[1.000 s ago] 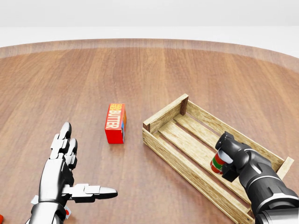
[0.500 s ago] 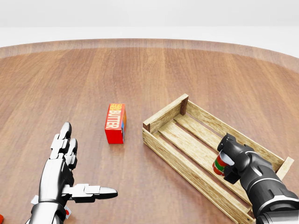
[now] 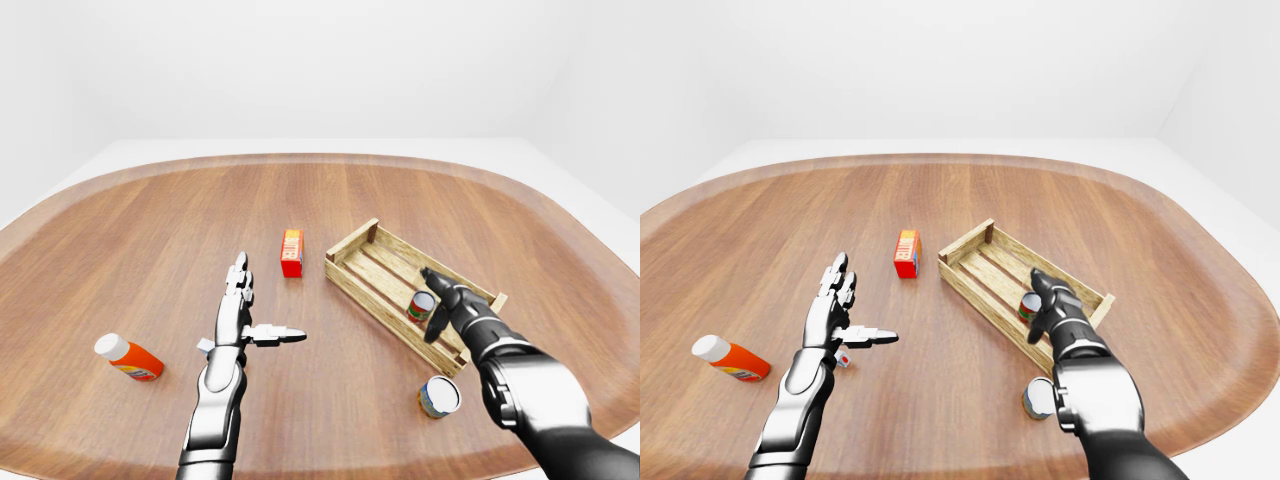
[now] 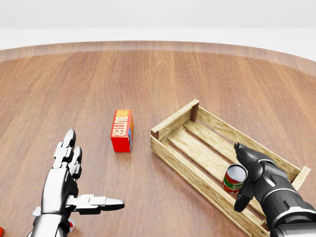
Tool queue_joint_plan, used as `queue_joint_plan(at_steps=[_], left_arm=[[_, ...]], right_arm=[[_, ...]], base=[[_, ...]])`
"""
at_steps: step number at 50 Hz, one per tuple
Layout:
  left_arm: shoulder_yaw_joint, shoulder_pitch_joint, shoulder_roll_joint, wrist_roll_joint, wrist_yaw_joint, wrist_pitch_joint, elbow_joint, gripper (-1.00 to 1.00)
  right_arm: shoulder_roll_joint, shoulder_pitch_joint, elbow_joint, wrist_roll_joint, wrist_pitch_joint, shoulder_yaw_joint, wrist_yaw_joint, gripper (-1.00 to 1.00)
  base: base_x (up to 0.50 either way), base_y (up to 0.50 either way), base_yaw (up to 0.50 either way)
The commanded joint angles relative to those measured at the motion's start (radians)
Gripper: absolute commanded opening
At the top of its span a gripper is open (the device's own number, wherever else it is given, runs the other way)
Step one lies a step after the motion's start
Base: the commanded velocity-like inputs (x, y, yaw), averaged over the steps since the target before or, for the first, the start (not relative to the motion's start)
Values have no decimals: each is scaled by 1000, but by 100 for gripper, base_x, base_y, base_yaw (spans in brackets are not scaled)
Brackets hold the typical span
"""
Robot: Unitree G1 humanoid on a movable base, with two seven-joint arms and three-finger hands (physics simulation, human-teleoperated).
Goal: Pick up the tomato sauce, and put it in the wooden tray.
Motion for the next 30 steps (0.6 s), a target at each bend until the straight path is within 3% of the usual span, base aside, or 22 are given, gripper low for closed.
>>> queue_joint_plan(at_steps=[1, 15, 25, 30], left_arm=[[1, -1, 1, 0, 0, 0, 2, 100], [3, -4, 2, -2, -2, 1, 3, 100], [2, -1, 1, 0, -2, 2, 0, 100], [0, 1, 0, 1, -2, 2, -2, 100]], right_arm=[[0, 3, 0, -18, 0, -3, -8, 100], [-3, -13, -1, -11, 0, -12, -11, 100], [-26, -132, -13, 4, 0, -3, -23, 100], [-68, -252, -34, -30, 0, 27, 14, 100]], base=[[0, 0, 0], [0, 0, 0], [0, 0, 0], [0, 0, 0]])
